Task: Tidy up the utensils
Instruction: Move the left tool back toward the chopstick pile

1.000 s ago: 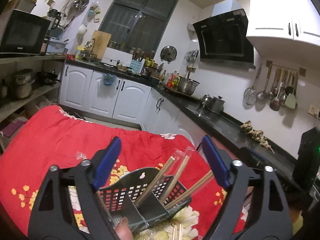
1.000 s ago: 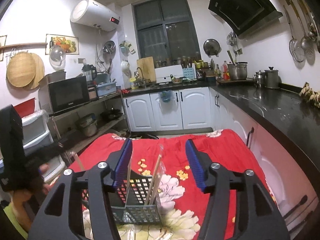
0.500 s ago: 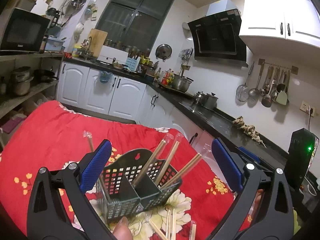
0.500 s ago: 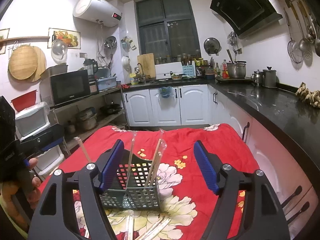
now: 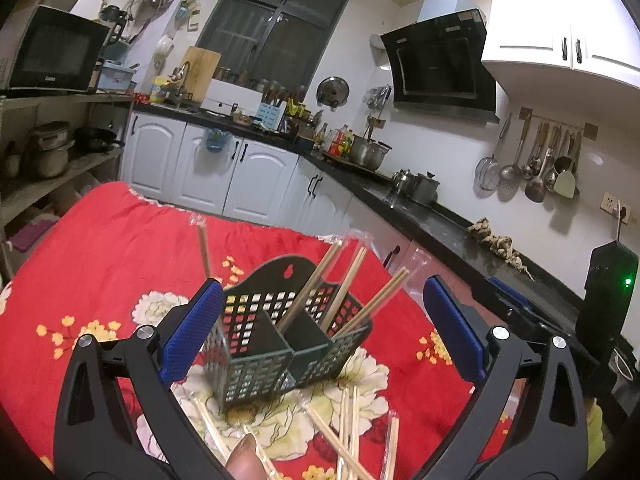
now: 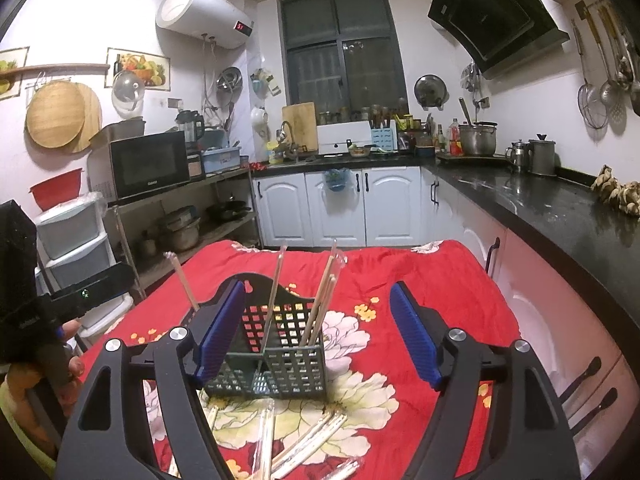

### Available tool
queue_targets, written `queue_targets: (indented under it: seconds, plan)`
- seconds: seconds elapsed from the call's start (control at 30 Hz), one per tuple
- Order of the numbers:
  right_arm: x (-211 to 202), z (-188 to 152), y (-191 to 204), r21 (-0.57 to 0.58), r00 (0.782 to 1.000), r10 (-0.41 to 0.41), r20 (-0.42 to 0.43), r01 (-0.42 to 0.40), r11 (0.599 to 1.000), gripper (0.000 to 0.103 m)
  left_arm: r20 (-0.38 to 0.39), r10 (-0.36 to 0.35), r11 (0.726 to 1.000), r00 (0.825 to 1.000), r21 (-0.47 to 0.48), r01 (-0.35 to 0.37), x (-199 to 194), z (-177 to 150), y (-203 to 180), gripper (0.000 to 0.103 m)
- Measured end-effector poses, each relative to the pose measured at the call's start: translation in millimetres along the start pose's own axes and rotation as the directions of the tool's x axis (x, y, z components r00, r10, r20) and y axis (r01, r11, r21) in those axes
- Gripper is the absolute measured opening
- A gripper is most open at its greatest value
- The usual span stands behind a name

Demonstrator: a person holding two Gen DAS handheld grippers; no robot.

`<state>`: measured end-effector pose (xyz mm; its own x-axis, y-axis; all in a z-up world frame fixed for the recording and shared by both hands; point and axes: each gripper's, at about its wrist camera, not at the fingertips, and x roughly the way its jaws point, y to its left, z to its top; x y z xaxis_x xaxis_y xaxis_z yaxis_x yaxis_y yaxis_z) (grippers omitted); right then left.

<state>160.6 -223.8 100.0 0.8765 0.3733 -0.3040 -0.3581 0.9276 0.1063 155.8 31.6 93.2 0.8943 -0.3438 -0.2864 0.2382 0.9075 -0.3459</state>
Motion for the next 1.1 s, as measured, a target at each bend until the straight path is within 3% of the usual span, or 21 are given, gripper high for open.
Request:
queue_targets:
  seconds: [1.1]
  plan:
    - [7,-55,32,-0.055,0.986,0.065,-0.156,-0.074,0.996,0.072,-0.142,0.091,0.996,0.986,-0.008,-0.093,-1,-45,25,0.092]
